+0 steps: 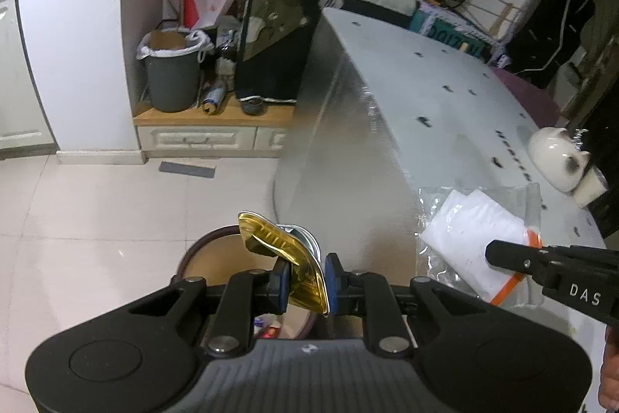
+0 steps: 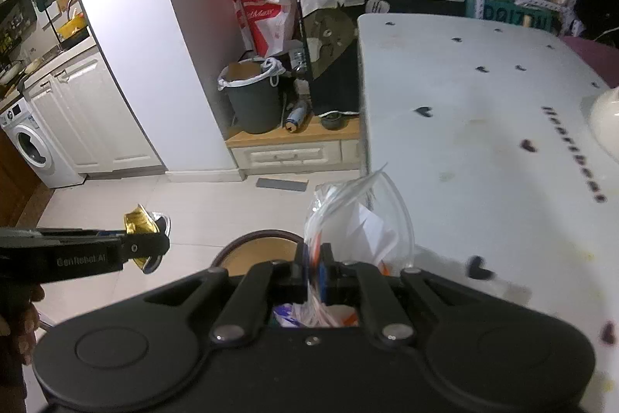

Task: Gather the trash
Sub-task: 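Carry the gold wrapper and clear bag with both tools over the wastebasket, then open both tools to drop the gold wrapper and clear bag into the wastebasket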

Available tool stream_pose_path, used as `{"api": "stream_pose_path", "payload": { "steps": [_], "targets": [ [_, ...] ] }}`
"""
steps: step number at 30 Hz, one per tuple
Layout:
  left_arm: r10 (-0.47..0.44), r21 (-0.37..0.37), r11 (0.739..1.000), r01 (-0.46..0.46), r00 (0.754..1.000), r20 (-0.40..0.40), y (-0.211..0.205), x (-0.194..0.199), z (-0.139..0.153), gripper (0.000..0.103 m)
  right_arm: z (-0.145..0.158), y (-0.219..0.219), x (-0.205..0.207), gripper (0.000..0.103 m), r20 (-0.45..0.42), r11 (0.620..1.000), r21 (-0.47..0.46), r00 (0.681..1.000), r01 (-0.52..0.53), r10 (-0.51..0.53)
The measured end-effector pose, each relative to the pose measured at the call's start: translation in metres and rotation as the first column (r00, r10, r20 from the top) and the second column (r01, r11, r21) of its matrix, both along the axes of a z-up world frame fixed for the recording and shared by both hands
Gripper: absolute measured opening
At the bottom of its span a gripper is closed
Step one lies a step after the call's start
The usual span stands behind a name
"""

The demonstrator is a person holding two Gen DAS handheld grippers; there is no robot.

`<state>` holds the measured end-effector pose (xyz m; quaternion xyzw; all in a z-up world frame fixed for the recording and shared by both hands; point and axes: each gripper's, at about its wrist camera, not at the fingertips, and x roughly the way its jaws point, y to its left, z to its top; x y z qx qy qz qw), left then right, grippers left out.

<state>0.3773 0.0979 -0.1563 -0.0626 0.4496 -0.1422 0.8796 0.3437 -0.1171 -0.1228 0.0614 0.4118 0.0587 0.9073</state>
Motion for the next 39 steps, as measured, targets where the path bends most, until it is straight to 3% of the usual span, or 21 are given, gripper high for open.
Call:
{"api": "stream_pose_path", "payload": {
  "steps": [5, 11, 24, 30, 37, 39],
  "targets": [
    [0.031, -0.012, 0.999, -0.032, 0.999, -0.039, 0.028, 0.029, -0.018, 0.019, -0.018, 0.024, 0.031, 0.006, -0.046, 1.000, 0.000, 0.999, -0.021, 0.021],
    [0.051, -0.039, 0.998, -0.057, 0.988, -0.144, 0.054, 0.065, -0.059, 0.019, -0.052, 0.043, 0.072, 0.006, -0.137, 0.998, -0.013, 0.989, -0.056, 0.053],
    [0.023, -0.038, 0.998, -0.041, 0.923, -0.385, 0.064, 0.127, -0.177, 0.019, -0.157, 0.066, 0.147, 0.006, -0.331, 0.987, 0.014, 0.931, -0.158, 0.154],
    [0.043, -0.048, 0.997, -0.069, 0.908, -0.416, 0.068, 0.142, -0.211, 0.019, -0.212, 0.081, 0.166, 0.006, -0.390, 0.973, 0.083, 0.891, -0.216, 0.232],
    [0.091, -0.092, 0.986, -0.138, 0.912, -0.401, 0.088, 0.147, -0.224, 0.019, -0.266, 0.117, 0.172, 0.007, -0.433, 0.932, 0.144, 0.825, -0.334, 0.363],
    [0.108, -0.102, 0.982, -0.161, 0.910, -0.399, 0.094, 0.151, -0.227, 0.019, -0.277, 0.125, 0.171, 0.013, -0.439, 0.915, 0.178, 0.803, -0.363, 0.404]
  ]
}}
